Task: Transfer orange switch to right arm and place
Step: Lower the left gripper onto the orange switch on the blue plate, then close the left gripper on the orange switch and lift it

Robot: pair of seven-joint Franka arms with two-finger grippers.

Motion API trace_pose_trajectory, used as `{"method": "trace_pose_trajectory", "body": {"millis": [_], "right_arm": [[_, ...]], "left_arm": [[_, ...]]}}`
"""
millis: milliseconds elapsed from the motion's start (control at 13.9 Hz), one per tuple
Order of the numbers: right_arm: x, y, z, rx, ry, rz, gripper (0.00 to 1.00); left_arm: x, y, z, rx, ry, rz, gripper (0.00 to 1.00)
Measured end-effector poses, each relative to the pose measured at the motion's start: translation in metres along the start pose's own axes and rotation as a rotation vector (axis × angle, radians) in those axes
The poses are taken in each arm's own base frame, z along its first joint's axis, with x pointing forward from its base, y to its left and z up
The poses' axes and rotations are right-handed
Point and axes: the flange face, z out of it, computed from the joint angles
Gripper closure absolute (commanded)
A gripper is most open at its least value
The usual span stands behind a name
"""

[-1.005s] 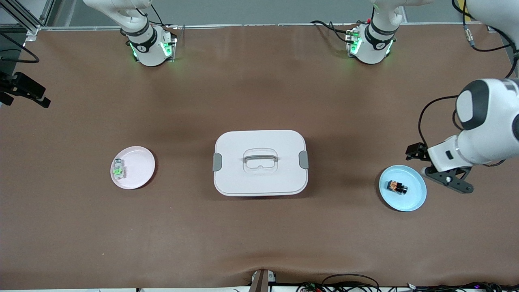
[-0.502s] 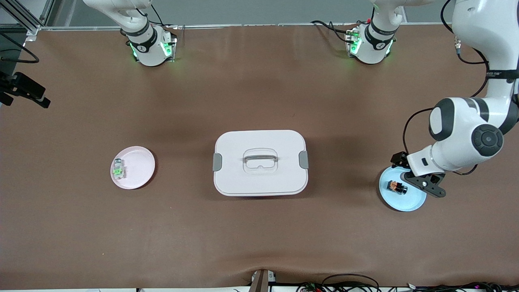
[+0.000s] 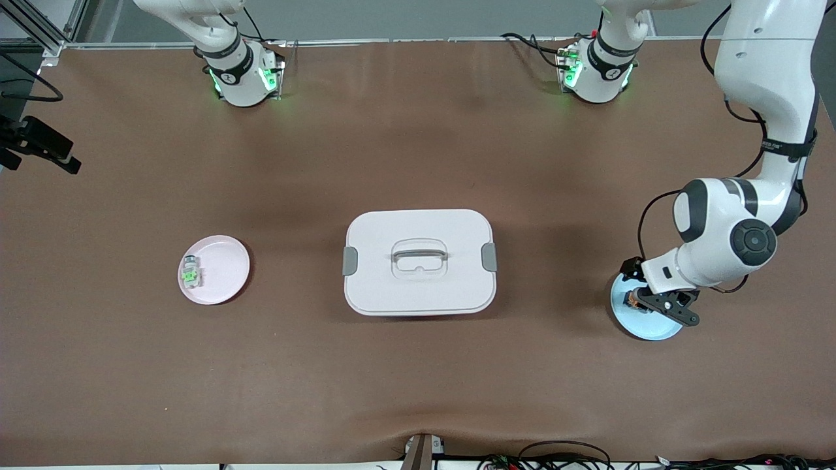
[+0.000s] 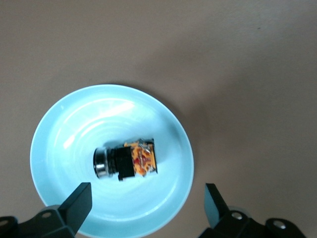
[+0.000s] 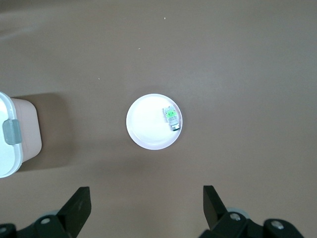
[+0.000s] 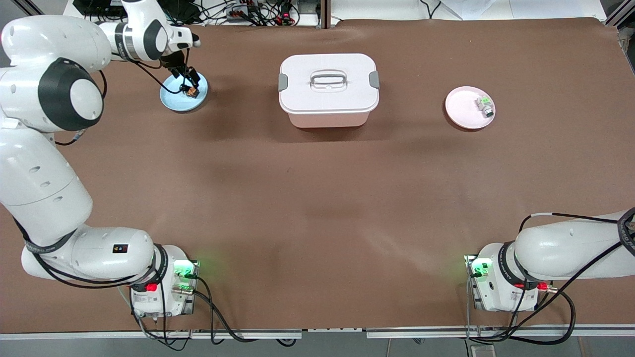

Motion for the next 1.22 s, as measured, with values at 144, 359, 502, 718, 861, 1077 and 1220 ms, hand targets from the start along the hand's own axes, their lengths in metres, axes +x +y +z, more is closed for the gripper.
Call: {"method": "trace_pose_trajectory", "body": {"millis": [144, 359, 502, 718, 861, 1077, 1220], "right_arm": [[0.0, 0.0, 0.0, 0.0, 0.0, 0.0, 0.0], [0.0, 0.0, 0.0, 0.0, 0.0, 0.0, 0.0], [0.0, 0.0, 0.002, 0.0, -0.004, 0.0, 0.0], [0.001, 0.0, 0.009, -0.001, -0.016, 0.0, 0.0], [0.001, 0.0, 0.011, -0.001, -0.018, 0.0, 0.0], [0.002, 0.0, 0.011, -0.001, -0.015, 0.0, 0.0], [0.002, 0.0, 0.011, -0.001, -0.015, 0.0, 0.0]], "left_arm": [[0.001, -0.003, 0.014, 0.01, 0.014, 0.0, 0.0], [-0.003, -0.013, 0.029, 0.021, 0.029, -0.016, 0.0], [-0.005, -0.022, 0.039, 0.036, 0.059, -0.03, 0.0], [-0.008, -0.025, 0.05, 0.034, 0.058, -0.047, 0.0], [-0.007, -0.024, 0.051, 0.031, 0.058, -0.097, 0.0], [-0.007, -0.02, 0.055, 0.026, 0.051, -0.127, 0.06], [-0.009, -0.019, 0.062, 0.02, 0.042, -0.127, 0.39]]}}
